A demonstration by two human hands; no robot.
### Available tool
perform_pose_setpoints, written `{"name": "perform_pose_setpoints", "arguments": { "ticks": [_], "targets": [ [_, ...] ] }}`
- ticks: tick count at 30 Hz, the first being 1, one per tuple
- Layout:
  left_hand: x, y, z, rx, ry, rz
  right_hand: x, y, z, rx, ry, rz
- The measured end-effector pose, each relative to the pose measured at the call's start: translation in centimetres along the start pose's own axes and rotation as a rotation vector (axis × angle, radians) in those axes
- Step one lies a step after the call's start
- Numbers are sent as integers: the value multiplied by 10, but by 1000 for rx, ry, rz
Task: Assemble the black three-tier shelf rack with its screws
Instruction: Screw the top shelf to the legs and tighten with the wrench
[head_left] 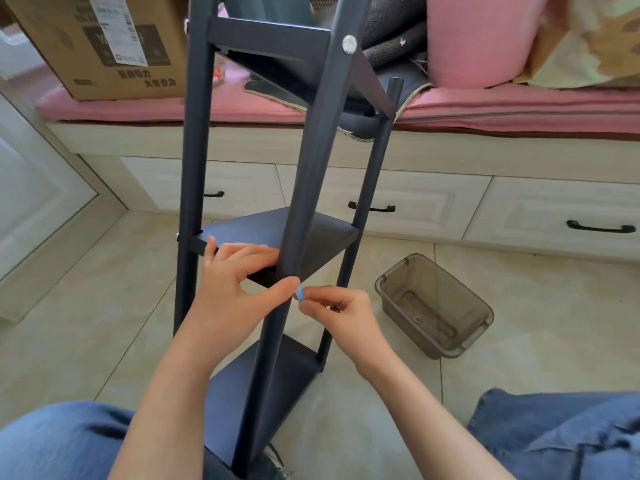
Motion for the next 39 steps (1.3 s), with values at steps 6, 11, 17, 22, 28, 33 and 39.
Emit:
{"name": "perform_pose_setpoints", "arguments": {
  "ticks": [6,11,17,22,28,33,39],
  "targets": [
    [-9,7,-2,-117,-67,22,-17,-85,2,-317,134,24],
    [-10,9,1,-177,-116,-5,-57,-169,-2,-657,301,3],
    [-8,5,5,-184,-137,-36,-96,-225,5,-778,445,111],
    [-7,3,9,-209,-139,-23,-99,-238,-8,-771,521,73],
    [-7,5,10,-214,-146,-48,-90,-211,-21,-670,530,21],
    [-12,8,13,-170,-165,-93,-46,-165,-48,-538,393,-47],
    [-19,2,14,-32,-257,-249,22,-118,-95,-334,233,178]
  ]
}}
Point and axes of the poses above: each hand's wrist, its own z-axis away from the middle knuckle, its own y-axis out of the palm, x = y × z, the point moved 5 cm from there along -z, towards the middle knuckle, and after that the axes turned 10 degrees about -z, right-handed, at the moved point
